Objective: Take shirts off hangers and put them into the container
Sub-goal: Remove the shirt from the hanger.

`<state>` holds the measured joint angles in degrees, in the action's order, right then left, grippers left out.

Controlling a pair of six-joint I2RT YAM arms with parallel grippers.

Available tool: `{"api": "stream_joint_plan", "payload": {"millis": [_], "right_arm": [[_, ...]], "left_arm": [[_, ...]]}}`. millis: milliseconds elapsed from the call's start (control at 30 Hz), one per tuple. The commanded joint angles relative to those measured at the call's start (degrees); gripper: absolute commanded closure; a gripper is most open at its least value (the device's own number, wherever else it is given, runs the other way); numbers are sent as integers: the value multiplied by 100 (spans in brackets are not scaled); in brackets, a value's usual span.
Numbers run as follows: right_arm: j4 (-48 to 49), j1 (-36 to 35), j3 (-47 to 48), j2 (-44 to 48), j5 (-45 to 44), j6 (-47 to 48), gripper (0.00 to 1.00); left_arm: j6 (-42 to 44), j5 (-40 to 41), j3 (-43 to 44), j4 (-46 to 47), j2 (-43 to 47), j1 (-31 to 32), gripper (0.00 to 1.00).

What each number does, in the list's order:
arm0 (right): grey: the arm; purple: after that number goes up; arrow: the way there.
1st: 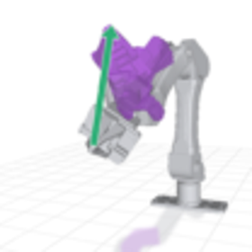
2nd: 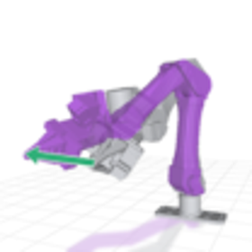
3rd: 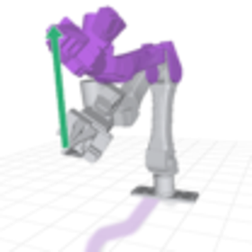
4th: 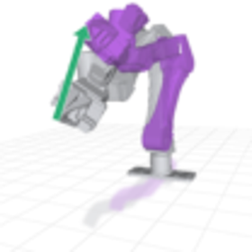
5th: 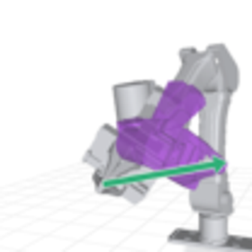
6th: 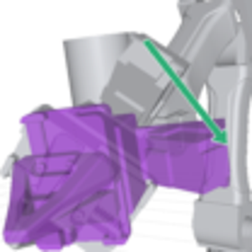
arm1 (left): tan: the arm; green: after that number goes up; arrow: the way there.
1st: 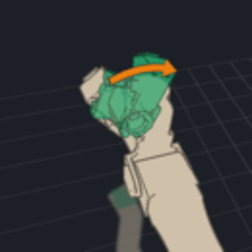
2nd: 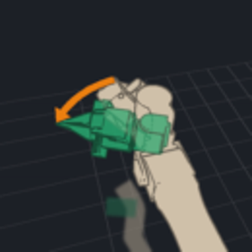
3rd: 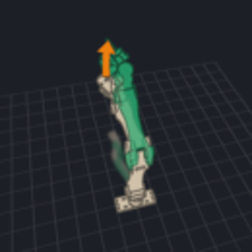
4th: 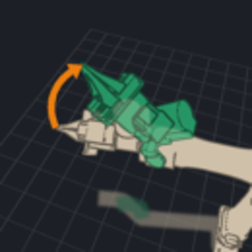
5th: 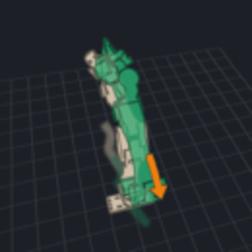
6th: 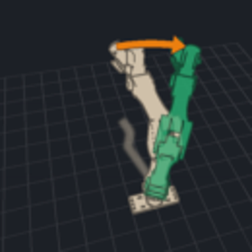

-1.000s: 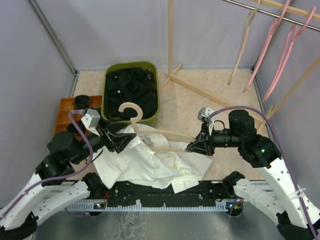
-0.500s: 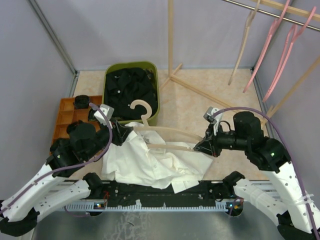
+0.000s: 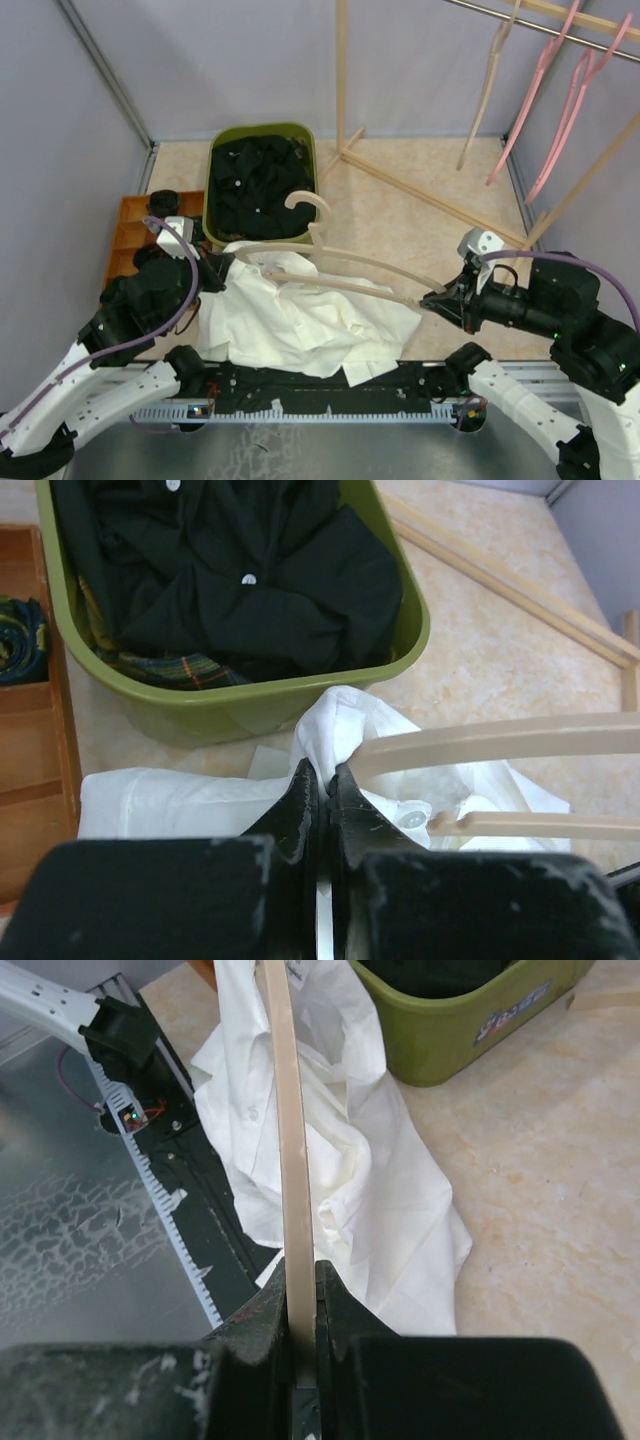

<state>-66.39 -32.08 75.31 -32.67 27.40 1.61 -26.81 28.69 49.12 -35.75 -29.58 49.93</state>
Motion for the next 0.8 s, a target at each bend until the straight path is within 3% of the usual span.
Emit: {"api": "stream_joint_plan", "payload": {"millis": [0,200,467,633,700,767], "right_arm": [[205,38,359,225,-428,242,100],[791,32,185,933,-679,163,100],[1336,35,-73,1313,-1680,39,100],[2045,35,-569,1539,-2669,-232,100],[2264,30,-754,1534,-2842,-387,100],[2492,30,-911,1465,-3064,-643,100]], "left_arm": [[-280,274,-68,-267,-106,-16,100],[-224,253,-128,-80,-56,-11,100],[-75,-428,-399,386,-145,-19,100],[637,-2462,-651,1368,-666,-15,93],[747,-3335,-666,1591,-1189,-14,83],[799,-3927,-518,1529,-1863,-19,65]]}}
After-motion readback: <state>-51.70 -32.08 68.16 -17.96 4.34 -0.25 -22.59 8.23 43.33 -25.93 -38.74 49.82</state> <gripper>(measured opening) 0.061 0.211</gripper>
